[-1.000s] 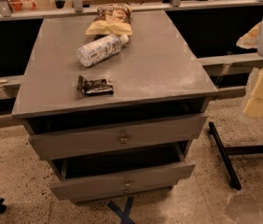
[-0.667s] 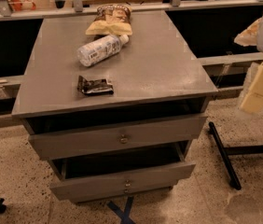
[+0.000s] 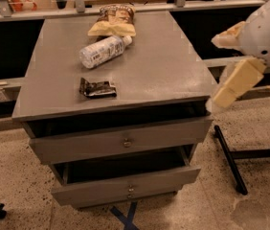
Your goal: Pick rxbar chocolate
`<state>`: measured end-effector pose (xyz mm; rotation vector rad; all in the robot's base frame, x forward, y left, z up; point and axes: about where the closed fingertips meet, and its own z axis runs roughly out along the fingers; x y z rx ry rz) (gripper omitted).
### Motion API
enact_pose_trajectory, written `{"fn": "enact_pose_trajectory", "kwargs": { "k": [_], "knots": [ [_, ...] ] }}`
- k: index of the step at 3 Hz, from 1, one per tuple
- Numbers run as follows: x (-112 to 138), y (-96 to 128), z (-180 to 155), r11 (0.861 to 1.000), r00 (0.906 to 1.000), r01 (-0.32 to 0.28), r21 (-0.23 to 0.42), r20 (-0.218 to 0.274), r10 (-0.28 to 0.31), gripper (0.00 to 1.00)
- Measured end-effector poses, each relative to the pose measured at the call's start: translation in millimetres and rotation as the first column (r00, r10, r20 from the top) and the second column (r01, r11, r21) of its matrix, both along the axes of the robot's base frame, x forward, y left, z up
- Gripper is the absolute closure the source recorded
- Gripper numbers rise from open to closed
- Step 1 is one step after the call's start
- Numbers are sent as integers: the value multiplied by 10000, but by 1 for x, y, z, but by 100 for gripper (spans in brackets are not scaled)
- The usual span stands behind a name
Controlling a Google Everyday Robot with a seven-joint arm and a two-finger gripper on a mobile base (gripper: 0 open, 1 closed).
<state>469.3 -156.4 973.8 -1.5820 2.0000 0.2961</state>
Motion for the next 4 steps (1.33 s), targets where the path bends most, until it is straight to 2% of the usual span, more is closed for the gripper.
{"fn": "enact_pose_trajectory", "kwargs": {
  "k": [1,2,3,4],
  "knots": [
    [13,34,-28,9936,9970,-654,917,471,613,0],
    [32,59,-59,9851,9919,-973,1421,948,843,0],
    [42,67,-67,9827,9892,-980,1569,1231,790,0],
    [43,68,-70,9820,9905,-899,1662,1179,708,0]
  ]
}}
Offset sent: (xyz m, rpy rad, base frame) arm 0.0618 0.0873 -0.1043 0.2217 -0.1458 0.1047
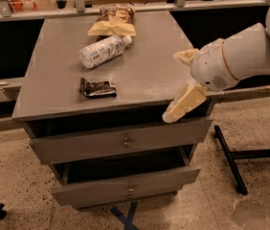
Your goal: Pick rxbar chocolate
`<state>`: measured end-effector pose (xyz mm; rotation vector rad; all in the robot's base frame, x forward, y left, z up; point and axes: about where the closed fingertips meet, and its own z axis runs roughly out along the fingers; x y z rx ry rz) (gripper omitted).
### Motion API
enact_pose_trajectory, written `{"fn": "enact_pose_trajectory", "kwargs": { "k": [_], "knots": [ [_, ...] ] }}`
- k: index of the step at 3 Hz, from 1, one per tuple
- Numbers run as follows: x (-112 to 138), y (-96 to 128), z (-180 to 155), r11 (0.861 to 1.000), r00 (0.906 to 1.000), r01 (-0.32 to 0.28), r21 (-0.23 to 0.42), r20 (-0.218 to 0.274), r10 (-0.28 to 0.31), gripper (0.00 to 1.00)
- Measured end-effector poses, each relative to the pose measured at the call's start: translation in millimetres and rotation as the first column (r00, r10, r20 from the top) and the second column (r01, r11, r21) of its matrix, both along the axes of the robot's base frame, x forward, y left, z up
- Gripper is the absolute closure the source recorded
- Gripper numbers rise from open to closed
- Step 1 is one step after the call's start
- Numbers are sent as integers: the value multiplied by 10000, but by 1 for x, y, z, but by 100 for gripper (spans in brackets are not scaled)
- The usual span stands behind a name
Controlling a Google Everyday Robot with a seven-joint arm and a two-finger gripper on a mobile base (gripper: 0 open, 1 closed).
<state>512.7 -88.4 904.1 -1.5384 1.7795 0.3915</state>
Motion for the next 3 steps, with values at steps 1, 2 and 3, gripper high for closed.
{"fn": "enact_pose_trajectory", "kwargs": {
  "k": [1,2,3],
  "knots": [
    [11,8,-9,9991,9999,45,417,-168,-38,0],
    [28,22,-16,9964,9995,31,849,-323,-4,0],
    [53,37,-22,9916,9989,-290,1260,-317,332,0]
  ]
}}
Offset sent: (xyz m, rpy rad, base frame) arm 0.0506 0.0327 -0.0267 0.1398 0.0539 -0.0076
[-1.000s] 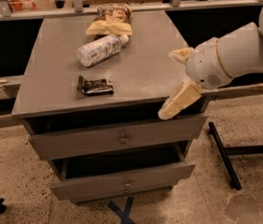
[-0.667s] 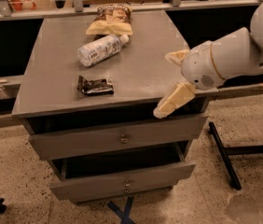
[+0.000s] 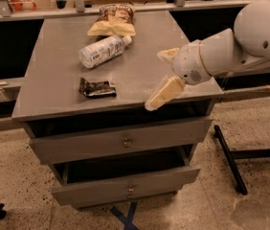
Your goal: Pick rxbar chocolate
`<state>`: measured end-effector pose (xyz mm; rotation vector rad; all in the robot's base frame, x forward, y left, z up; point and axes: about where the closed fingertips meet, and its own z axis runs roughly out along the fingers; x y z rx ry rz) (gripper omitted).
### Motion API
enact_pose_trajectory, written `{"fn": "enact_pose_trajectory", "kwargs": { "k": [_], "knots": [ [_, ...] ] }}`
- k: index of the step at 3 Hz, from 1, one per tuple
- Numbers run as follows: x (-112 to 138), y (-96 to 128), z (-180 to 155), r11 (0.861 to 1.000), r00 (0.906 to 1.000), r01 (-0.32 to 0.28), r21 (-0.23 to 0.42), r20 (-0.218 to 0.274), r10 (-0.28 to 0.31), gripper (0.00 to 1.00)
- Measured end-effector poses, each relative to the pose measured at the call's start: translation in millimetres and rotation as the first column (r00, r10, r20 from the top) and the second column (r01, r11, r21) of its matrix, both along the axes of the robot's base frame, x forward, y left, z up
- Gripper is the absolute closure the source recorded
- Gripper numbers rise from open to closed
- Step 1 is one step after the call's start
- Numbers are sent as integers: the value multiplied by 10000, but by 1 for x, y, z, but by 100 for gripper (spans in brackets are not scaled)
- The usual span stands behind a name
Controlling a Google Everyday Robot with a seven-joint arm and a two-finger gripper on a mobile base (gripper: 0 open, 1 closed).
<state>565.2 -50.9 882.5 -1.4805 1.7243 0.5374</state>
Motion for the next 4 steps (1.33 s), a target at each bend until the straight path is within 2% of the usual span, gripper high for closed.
{"fn": "enact_pose_trajectory", "kwargs": {
  "k": [2,4],
  "knots": [
    [34,35,-11,9965,9969,-784,307,-86,787,0],
    [62,87,-28,9855,9875,-1546,704,-191,1563,0]
  ]
}}
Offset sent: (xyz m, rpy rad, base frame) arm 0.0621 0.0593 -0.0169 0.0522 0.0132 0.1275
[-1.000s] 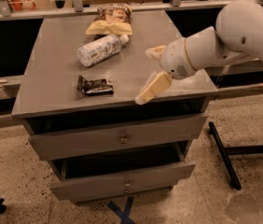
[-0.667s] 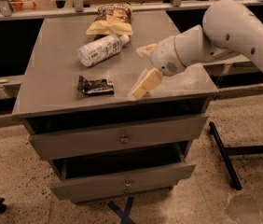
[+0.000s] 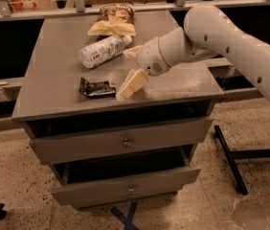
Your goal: Pick rxbar chocolate
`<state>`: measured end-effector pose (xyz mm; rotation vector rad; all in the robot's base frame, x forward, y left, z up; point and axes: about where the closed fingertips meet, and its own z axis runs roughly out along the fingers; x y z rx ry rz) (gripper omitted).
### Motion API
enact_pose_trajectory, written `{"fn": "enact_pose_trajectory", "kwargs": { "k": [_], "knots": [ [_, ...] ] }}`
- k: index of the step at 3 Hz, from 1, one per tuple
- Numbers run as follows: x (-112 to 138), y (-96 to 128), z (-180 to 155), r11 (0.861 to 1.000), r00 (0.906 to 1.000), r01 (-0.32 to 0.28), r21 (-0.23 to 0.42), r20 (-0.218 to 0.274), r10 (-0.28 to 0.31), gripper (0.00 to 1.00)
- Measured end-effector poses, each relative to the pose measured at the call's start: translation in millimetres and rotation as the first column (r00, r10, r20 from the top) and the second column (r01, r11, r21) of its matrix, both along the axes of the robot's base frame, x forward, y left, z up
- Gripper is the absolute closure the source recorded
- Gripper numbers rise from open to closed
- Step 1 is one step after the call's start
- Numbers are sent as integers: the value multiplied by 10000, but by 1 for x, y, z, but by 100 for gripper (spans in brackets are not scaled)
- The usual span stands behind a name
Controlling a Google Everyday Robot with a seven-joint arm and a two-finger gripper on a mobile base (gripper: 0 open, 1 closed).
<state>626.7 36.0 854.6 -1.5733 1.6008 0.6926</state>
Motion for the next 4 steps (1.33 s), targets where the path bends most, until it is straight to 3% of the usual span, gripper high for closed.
{"fn": "enact_pose_trajectory", "kwargs": {
  "k": [3,4],
  "knots": [
    [-5,28,-22,9994,9987,-190,274,-475,202,0],
    [-7,35,-25,9988,9982,-294,384,-518,314,15]
  ]
}}
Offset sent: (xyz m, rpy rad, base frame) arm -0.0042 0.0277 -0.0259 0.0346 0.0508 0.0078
